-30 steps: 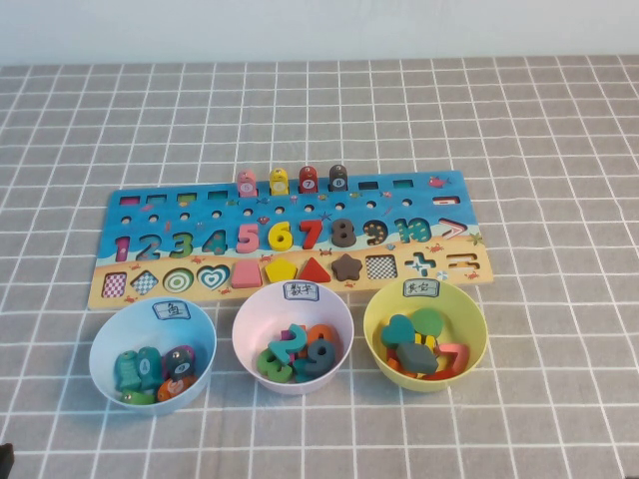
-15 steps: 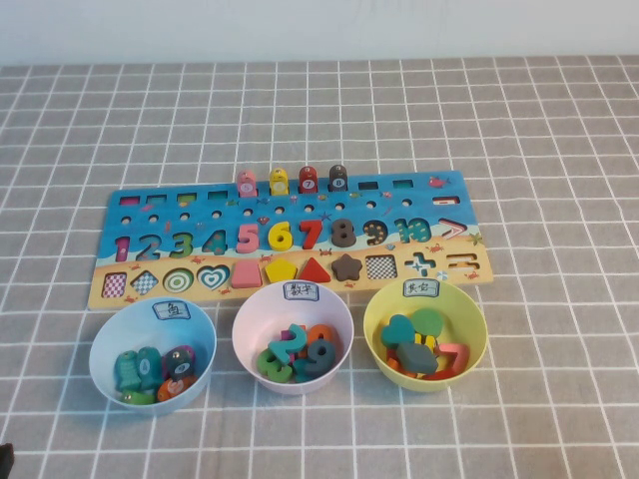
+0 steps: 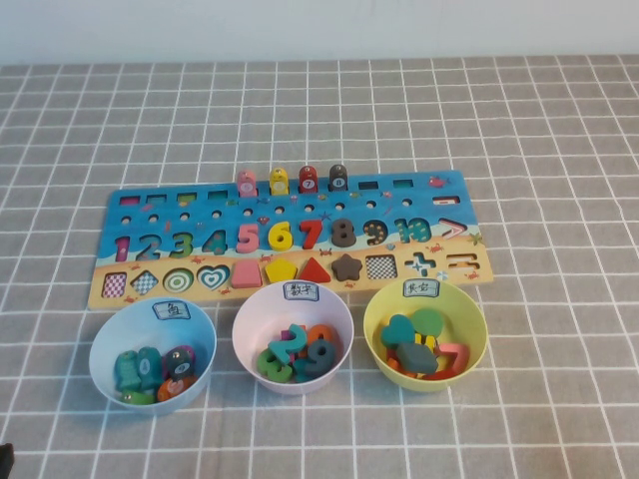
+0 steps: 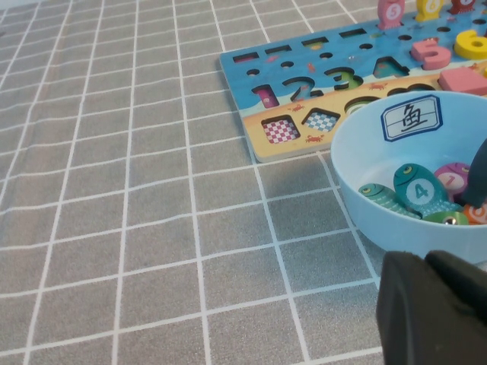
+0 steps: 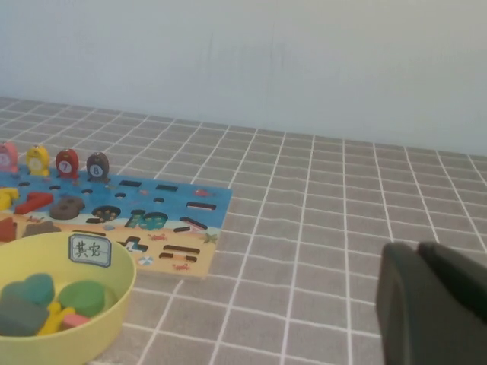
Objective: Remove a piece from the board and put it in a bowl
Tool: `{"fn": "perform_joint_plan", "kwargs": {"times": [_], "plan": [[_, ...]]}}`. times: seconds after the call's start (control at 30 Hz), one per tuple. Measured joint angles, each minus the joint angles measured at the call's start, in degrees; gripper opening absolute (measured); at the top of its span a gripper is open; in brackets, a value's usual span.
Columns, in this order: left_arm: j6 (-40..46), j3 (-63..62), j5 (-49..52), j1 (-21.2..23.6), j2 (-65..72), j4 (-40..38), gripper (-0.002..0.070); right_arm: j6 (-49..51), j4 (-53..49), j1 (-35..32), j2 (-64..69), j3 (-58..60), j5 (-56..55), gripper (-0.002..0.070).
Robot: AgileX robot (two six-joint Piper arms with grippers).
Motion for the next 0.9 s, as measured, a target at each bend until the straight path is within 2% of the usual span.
{"fn": "perform_joint_plan", "kwargs": {"times": [0.27, 0.33, 0.47, 0.57, 0.9], "plan": [[0.0, 0.0, 0.0, 0.0, 0.0, 0.0, -0.0005, -0.7, 1.4, 0.0, 0.0, 0.0, 0.6, -0.0018], [0.0, 0.0, 0.0, 0.0, 0.0, 0.0, -0.0005, -5.9, 7.9, -0.2, 0.0, 0.0, 1.8, -0.0018], [0.0, 0.0, 0.0, 0.0, 0.0, 0.0, -0.0005, -23.2, 25.6, -2.7, 0.0, 0.0, 6.0, -0.0018], [0.0, 0.0, 0.0, 0.0, 0.0, 0.0, -0.0005, -29.9, 32.0, -5.4, 0.0, 0.0, 8.3, -0.0018], [0.0, 0.0, 0.0, 0.0, 0.0, 0.0, -0.0005, -32.1, 33.2, -8.4, 0.0, 0.0, 15.5, -0.0018]]}}
